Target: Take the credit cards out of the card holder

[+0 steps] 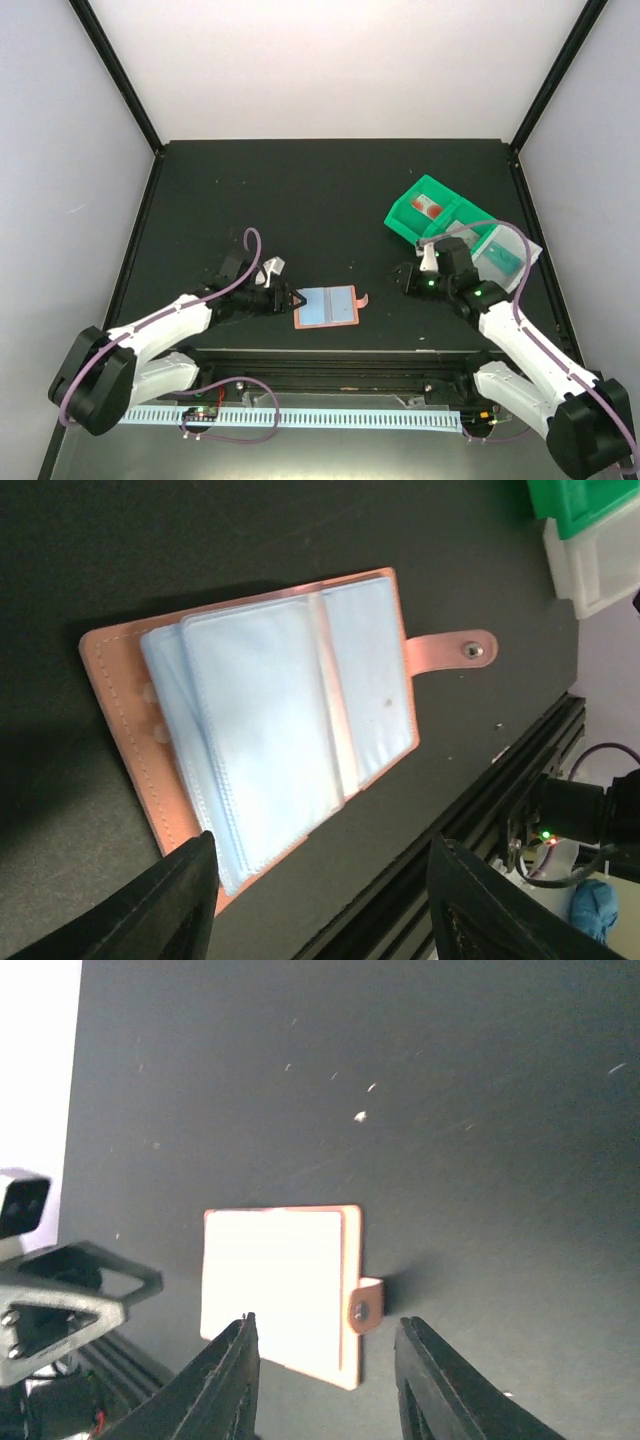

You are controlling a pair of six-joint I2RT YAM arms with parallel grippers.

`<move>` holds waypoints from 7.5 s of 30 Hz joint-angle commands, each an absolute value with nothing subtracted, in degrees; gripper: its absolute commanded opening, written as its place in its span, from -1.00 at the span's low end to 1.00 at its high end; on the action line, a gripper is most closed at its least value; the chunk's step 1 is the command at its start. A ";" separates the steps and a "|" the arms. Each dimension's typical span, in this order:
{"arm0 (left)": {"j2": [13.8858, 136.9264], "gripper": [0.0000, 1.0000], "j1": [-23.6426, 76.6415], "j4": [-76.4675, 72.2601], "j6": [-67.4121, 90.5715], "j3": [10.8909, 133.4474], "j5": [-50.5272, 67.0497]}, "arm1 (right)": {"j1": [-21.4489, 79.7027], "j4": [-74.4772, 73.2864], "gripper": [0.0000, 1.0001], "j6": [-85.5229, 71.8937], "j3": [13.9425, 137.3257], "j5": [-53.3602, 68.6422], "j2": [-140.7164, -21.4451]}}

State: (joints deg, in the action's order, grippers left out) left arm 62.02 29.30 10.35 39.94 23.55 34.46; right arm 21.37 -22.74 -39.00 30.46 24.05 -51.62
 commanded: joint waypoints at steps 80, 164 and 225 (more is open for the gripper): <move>76.77 -0.49 30.31 -3.94 38.81 20.20 36.44 | 50.60 -7.87 -0.18 -45.11 41.49 11.77 -82.36; 80.39 -0.86 30.43 -9.21 41.42 18.78 35.05 | 47.47 14.95 -0.45 -45.87 33.22 22.67 -94.71; 58.86 0.04 30.50 11.01 35.16 28.23 33.77 | 40.30 -16.67 -0.98 -27.08 36.68 30.58 -62.28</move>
